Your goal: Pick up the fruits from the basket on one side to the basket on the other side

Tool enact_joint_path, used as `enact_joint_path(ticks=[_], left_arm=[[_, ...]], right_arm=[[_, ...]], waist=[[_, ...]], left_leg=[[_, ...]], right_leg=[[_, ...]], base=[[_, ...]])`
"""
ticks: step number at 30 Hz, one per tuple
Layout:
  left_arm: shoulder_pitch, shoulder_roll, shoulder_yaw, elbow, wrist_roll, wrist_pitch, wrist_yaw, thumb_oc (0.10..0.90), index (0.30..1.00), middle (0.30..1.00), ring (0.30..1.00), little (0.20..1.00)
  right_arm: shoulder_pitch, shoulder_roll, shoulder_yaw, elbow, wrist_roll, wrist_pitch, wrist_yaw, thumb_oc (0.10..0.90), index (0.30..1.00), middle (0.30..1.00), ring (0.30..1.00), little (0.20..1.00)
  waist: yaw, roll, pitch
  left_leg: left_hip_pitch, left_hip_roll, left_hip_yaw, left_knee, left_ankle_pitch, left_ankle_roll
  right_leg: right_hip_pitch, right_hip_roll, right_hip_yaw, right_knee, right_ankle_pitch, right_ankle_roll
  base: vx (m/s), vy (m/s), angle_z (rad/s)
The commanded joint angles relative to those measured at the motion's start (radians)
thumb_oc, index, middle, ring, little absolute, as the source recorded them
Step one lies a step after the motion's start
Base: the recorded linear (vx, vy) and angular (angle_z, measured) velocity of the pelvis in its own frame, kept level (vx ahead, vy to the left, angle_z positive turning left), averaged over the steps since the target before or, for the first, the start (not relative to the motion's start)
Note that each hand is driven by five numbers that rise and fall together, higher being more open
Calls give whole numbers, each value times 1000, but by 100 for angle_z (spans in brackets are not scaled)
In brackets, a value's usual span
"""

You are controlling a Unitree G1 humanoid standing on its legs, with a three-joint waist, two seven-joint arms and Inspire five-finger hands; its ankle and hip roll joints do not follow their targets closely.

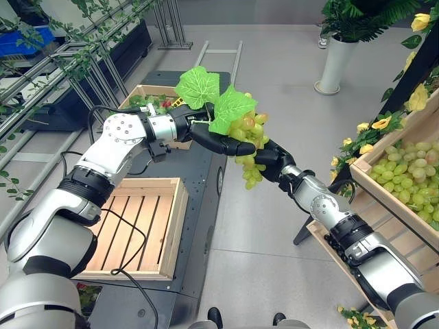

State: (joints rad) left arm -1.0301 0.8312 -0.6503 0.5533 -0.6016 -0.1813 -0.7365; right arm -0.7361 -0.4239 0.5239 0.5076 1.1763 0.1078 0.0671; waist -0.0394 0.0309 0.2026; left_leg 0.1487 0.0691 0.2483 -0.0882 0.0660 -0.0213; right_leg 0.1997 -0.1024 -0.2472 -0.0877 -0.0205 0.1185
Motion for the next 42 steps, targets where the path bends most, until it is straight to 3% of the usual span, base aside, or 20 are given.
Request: enact_joint_path(ticks=[1,4,8,9,11,12,15,17,20,26,33,42], left_arm=[[82,70,12,94,77,-42,-27,800,900,900,900,900],[77,85,-5,103,251,-134,136,800,900,900,900,900],[68,102,-3,98,536,-292,434,800,900,900,900,900],[68,111,-3,84,646,-345,570,800,900,900,900,900],[67,118,-2,72,733,-401,723,800,900,900,900,900],[75,116,-5,51,850,-423,877,800,900,900,900,900],[97,105,-7,46,1047,-441,1123,800,900,900,900,900],[111,91,-17,42,1245,-434,1386,800,900,900,900,900],[135,53,-23,30,1366,-430,1604,800,900,900,900,900],[194,-19,14,29,1427,-491,1785,800,900,900,900,900],[258,-96,56,14,1415,-521,1819,800,900,900,900,900],[360,-179,175,29,1209,-512,1762,800,900,900,900,900]], right_arm=[[-92,-63,-167,53,77,-171,9,400,300,300,300,300],[-88,-62,-174,47,83,-178,6,400,300,300,300,300],[-80,-60,-190,37,88,-180,-4,400,300,300,300,300],[-70,-56,-200,34,87,-182,-3,400,300,300,300,300],[-60,-51,-209,23,85,-184,-9,400,300,300,300,300],[-46,-42,-214,11,79,-189,-13,400,300,300,300,300],[-28,-23,-219,-9,66,-198,-23,400,300,300,300,300],[-13,-3,-221,-36,59,-201,-39,400,300,300,300,300],[-3,23,-219,-55,51,-205,-52,400,300,300,300,300],[10,58,-223,-83,40,-197,-66,400,300,300,300,300],[24,81,-231,-97,33,-187,-66,400,300,300,300,300],[50,81,-262,-121,-26,-200,-58,400,300,300,300,300]], waist=[[28,12,-176],[29,11,-175],[33,3,-172],[34,-1,-172],[36,-6,-171],[37,-10,-170],[37,-14,-172],[35,-19,-171],[32,-24,-171],[25,-32,-175],[19,-41,-176],[19,-57,-175]], left_leg=[[19,5,-27,1,-112,-25],[19,4,-30,1,-112,-25],[19,3,-34,1,-114,-23],[19,4,-35,1,-115,-24],[18,3,-38,1,-116,-23],[18,4,-40,1,-117,-24],[15,3,-44,1,-118,-23],[14,4,-43,1,-118,-24],[15,5,-40,1,-121,-26],[19,6,-35,1,-124,-27],[25,8,-26,1,-124,-29],[29,10,-23,1,-126,-28]], right_leg=[[-29,29,-11,10,-32,-55],[-30,29,-12,12,-32,-55],[-28,29,-15,13,-36,-57],[-28,28,-17,14,-37,-58],[-27,28,-19,13,-37,-59],[-25,29,-19,11,-37,-61],[-27,29,-19,9,-34,-62],[-27,29,-20,8,-34,-64],[-27,30,-19,9,-34,-66],[-26,32,-14,7,-34,-68],[-24,34,-7,10,-34,-67],[-24,37,-2,11,-33,-64]], base=[[0,0,0],[0,0,0],[0,0,0],[0,0,0],[0,0,0],[0,0,0],[0,-5,1],[0,0,0],[0,0,0],[0,0,0],[0,0,0],[6,-2,-2]])
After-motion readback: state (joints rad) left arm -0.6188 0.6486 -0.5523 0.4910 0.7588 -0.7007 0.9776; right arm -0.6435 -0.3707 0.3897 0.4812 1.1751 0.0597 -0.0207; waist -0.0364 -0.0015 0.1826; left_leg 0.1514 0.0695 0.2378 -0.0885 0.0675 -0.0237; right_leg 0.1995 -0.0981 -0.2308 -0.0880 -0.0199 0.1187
